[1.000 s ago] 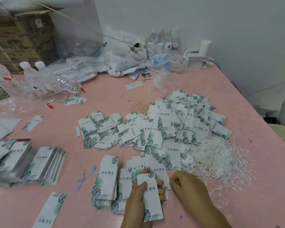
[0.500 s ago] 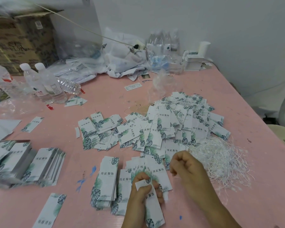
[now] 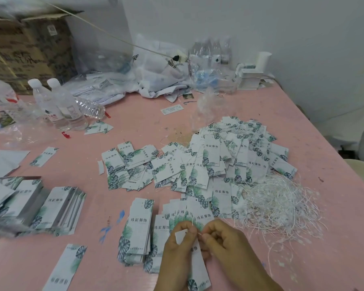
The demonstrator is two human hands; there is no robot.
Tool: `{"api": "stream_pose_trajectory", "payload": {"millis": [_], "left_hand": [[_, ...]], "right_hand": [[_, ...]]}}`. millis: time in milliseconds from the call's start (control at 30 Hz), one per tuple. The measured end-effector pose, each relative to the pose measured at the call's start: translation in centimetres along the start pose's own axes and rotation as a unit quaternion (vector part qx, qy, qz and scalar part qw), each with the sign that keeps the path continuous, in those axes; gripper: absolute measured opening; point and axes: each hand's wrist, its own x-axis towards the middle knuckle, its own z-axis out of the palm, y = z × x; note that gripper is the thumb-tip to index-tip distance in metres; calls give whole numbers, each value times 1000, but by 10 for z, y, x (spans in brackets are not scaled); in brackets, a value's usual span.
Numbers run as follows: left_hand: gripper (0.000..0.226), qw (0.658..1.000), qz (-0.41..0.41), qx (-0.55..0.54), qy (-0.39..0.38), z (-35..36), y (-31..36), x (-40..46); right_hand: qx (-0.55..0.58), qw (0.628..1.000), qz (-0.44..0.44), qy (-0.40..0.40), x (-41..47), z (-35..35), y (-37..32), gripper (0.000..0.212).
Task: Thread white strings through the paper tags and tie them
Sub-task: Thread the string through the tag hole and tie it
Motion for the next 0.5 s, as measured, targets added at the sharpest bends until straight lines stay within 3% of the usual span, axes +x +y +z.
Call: {"api": "stream_pose_trajectory", "payload": {"millis": [233,367,500], "left_hand": [[16,996,9,-87,15,2,10,-3],[20,998,-2,-66,5,6,3,-4],[22,999,30,11,-15,9,-6,-6]], "right_hand": [[67,987,114,86,-2,-31,24,26],[-17,990,26,139,-1,-22,10,17],[68,992,38,96,8,-1,-12,16]]}}
